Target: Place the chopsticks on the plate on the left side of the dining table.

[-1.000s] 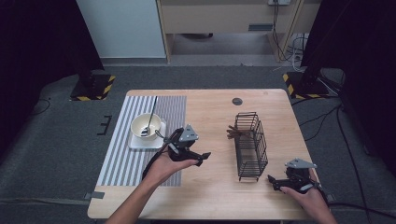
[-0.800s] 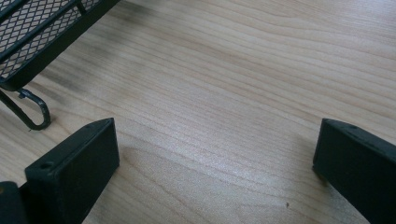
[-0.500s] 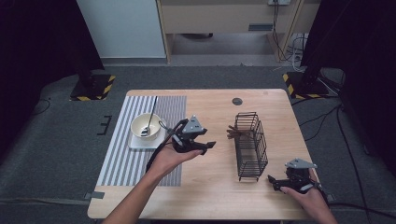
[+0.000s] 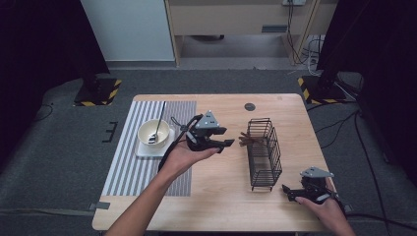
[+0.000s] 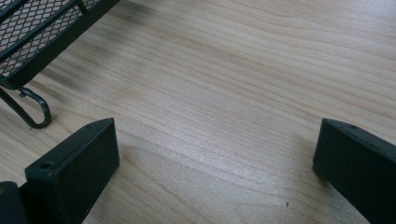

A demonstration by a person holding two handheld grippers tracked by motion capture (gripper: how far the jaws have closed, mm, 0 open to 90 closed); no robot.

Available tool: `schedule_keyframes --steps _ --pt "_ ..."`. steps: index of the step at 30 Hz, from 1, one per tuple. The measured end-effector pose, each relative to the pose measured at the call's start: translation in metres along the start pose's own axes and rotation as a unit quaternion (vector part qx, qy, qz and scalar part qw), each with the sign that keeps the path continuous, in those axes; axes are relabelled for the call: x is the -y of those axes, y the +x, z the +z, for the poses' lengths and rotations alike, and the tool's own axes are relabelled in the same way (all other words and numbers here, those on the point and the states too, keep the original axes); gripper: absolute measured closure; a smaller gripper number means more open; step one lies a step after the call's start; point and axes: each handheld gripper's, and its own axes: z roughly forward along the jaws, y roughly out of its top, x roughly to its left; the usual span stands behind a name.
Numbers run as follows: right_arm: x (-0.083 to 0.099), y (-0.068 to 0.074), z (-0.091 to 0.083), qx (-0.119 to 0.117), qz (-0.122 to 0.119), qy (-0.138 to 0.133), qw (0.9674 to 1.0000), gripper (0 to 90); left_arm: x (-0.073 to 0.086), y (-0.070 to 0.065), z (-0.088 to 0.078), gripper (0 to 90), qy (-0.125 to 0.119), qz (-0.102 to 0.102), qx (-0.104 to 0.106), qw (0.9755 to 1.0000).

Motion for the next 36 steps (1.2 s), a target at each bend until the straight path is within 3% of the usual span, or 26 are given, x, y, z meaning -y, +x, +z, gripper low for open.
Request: schedule_keyframes --steps 12,22,30,36 --pt "0.0 0.0 0.0 0.0 0.0 0.0 1.0 0.2 -0.011 -0.004 0.006 44.9 0.0 0.005 0.018 0.9998" --pt "0.0 0.0 0.0 0.0 0.0 0.0 1.0 0.2 -0.018 -0.004 0.012 45.0 0.014 0.018 0.017 0.9996" --pt "0.0 0.0 0.0 -0.001 0.0 0.0 1.0 0.2 -0.018 -0.001 0.014 46.5 0.018 0.018 0.011 0.9996" --pt "0.0 0.0 0.0 -0.001 -0.001 0.0 1.0 0.2 -0.018 0.005 0.015 49.0 0.014 0.001 0.008 0.9999"
